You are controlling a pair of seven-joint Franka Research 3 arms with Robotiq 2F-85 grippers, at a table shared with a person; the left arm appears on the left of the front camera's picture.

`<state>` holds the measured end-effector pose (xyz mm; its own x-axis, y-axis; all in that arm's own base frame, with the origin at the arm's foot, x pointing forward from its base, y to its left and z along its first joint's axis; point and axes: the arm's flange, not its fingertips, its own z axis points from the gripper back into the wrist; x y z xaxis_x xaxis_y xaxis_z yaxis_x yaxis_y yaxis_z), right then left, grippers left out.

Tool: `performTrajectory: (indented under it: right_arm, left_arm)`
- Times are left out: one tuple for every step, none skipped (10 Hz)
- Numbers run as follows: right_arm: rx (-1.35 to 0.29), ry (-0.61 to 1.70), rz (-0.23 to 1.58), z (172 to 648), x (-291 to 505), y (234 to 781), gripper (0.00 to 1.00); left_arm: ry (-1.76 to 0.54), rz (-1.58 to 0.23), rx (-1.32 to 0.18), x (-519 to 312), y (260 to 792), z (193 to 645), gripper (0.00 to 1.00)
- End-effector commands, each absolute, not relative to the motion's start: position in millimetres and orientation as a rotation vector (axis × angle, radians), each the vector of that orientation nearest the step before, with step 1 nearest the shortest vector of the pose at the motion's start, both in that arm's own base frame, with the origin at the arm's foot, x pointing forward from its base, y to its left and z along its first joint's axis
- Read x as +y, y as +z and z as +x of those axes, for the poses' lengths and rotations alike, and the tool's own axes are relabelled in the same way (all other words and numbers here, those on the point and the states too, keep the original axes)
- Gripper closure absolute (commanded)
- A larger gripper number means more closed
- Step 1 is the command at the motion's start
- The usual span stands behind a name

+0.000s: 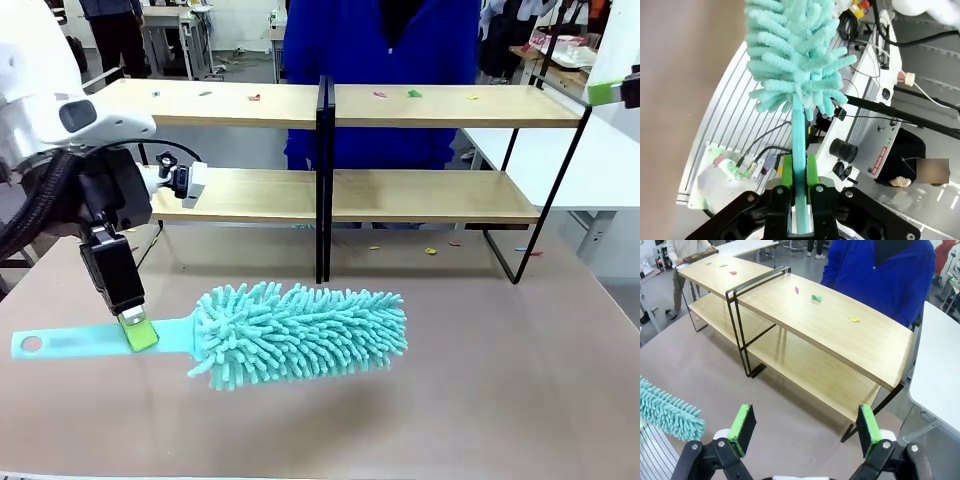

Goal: Clean the shelves.
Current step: Clean another randomly selected level of the Shelf with the Duster.

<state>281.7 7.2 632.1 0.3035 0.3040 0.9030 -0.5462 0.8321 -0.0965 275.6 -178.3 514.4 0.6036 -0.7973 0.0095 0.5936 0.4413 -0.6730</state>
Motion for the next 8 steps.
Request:
performTrajectory:
  right_arm:
    - [-1.132,0.571,0.245,282.3,7.4,632.3,0.0]
    - [-1.132,0.571,0.245,282.3,7.4,632.3,0.0]
    - [-1.132,0.571,0.245,282.3,7.4,632.3,0.0]
    - [-1.132,0.571,0.245,282.3,7.4,632.3,0.0]
    - [-1.132,0.571,0.245,282.3,7.4,632.3,0.0]
    - [-1.132,0.571,0.245,282.3,7.4,632.3,0.0]
    - [-1.132,0.571,0.245,282.3,7.4,632.3,0.0]
    - [-1.132,0.571,0.245,282.3,7.4,632.3,0.0]
  left_arm:
    - [-0.56,-0.728,0.242,-204.2,504.7,281.9,0.88]
    - [-0.578,-0.772,0.251,-227.8,504.9,282.0,0.88]
    - [-0.47,-0.747,0.186,-252.8,503.7,283.6,0.88]
    - [-0.386,-0.729,0.124,-272.7,504.3,282.3,0.88]
    - [-0.366,-0.702,0.119,-290.3,499.7,274.0,0.88]
    - [-0.335,-0.654,0.137,-302.1,495.6,275.2,0.88]
    - [-0.265,-0.65,0.106,-316.4,491.2,276.7,0.88]
    - [-0.185,-0.616,0.042,-338.5,486.8,278.2,0.88]
